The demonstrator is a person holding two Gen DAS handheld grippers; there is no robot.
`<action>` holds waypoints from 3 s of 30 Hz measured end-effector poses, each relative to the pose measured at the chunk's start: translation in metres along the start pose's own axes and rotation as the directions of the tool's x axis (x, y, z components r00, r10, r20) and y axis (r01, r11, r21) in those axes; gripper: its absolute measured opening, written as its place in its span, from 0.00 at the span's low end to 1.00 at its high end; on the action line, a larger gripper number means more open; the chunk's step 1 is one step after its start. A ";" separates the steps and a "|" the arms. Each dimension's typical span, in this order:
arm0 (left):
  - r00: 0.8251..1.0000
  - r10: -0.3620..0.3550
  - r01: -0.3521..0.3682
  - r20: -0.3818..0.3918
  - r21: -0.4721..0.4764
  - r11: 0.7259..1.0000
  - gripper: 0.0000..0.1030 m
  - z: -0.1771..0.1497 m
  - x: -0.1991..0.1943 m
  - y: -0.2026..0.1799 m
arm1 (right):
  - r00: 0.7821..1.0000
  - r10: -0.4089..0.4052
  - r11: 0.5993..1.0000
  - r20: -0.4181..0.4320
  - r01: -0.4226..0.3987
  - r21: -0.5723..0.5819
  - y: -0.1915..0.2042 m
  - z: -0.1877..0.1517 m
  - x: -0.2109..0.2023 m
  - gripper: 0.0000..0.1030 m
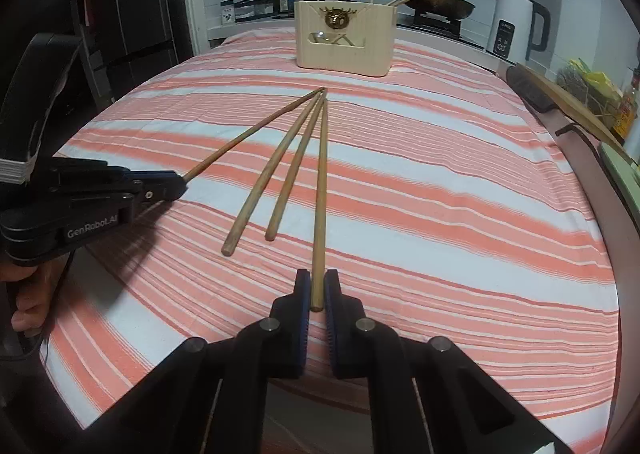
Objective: Organize utensils
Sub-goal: 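Move both tools back over the remaining chopsticks on the cloth, then grasp a chopstick with the left tool while the right tool grasps another, then carry both chopsticks to the cream holder and lower them in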
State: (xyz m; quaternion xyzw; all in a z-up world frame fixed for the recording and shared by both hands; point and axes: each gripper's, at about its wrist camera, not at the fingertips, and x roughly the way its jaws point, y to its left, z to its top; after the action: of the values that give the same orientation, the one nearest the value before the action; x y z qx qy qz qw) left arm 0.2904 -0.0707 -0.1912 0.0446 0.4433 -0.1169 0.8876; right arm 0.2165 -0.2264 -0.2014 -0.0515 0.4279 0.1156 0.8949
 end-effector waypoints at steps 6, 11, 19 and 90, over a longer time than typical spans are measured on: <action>0.999 0.053 -0.053 -0.009 -0.066 0.996 0.02 -0.016 -0.014 0.027 | 0.996 -0.088 0.995 -0.003 0.088 0.038 -0.021 -0.003 -0.005 0.07; 1.000 -0.002 0.002 -0.004 -0.111 0.994 0.08 -0.023 -0.020 0.044 | 0.995 -0.102 0.994 0.005 0.102 0.032 -0.029 -0.006 -0.007 0.07; 1.000 -0.021 0.021 0.005 -0.085 0.996 0.46 -0.028 -0.022 0.040 | 0.996 -0.088 0.996 0.031 0.088 0.028 -0.032 -0.008 -0.010 0.39; 0.896 -0.142 0.168 0.422 -0.026 0.985 0.02 0.139 -0.175 0.057 | 0.869 0.045 0.999 0.493 -0.048 -0.007 -0.025 0.174 -0.169 0.07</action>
State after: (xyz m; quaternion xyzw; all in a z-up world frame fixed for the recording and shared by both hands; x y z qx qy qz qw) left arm 0.3114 -0.0114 0.0308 -0.0443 0.2485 -0.1804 0.9507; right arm 0.2511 -0.2449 0.0389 -0.0075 0.1872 0.1450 0.9715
